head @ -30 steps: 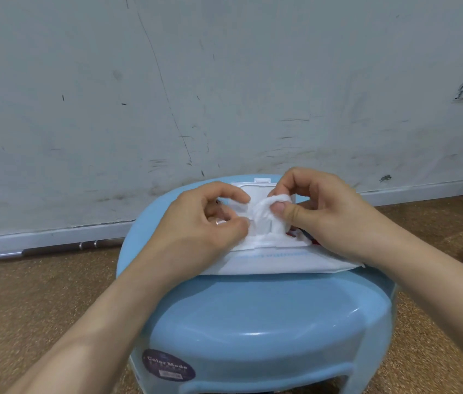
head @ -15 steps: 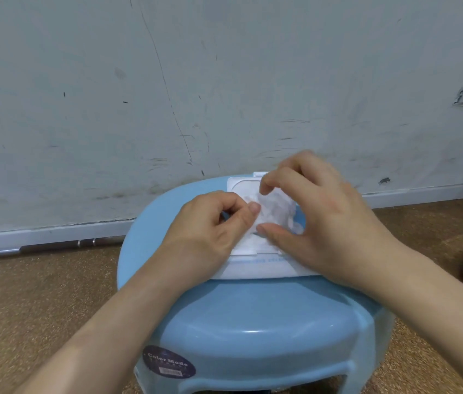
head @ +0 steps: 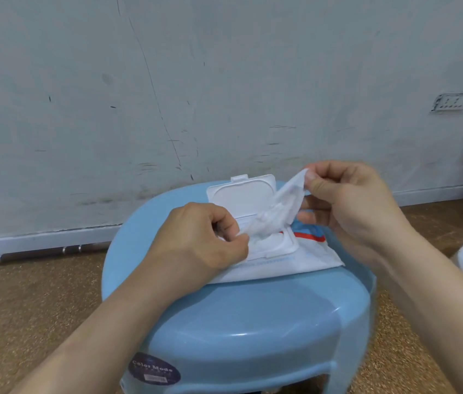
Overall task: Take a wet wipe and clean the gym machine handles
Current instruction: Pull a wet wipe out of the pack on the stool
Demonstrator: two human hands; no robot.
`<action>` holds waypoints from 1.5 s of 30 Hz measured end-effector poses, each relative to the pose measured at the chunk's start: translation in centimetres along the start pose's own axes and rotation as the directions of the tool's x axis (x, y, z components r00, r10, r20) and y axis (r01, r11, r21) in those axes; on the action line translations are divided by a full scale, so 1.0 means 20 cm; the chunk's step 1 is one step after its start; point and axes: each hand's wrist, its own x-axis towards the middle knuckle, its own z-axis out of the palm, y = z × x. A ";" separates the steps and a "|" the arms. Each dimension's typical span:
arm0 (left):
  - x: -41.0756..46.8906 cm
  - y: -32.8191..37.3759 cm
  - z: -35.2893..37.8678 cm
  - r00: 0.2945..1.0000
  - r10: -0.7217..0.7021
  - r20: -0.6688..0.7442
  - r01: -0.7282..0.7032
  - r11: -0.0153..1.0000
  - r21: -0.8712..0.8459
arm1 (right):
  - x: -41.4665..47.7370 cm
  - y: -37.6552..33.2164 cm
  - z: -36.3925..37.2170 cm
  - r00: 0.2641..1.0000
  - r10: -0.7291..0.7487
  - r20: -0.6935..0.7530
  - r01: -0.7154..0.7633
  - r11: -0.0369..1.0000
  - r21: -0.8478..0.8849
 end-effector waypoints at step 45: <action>-0.03 -0.02 -0.08 0.866 0.386 -0.317 -0.344 0.921 0.181 | 0.02 -0.10 0.02 0.826 0.064 0.560 0.375 0.679 -0.632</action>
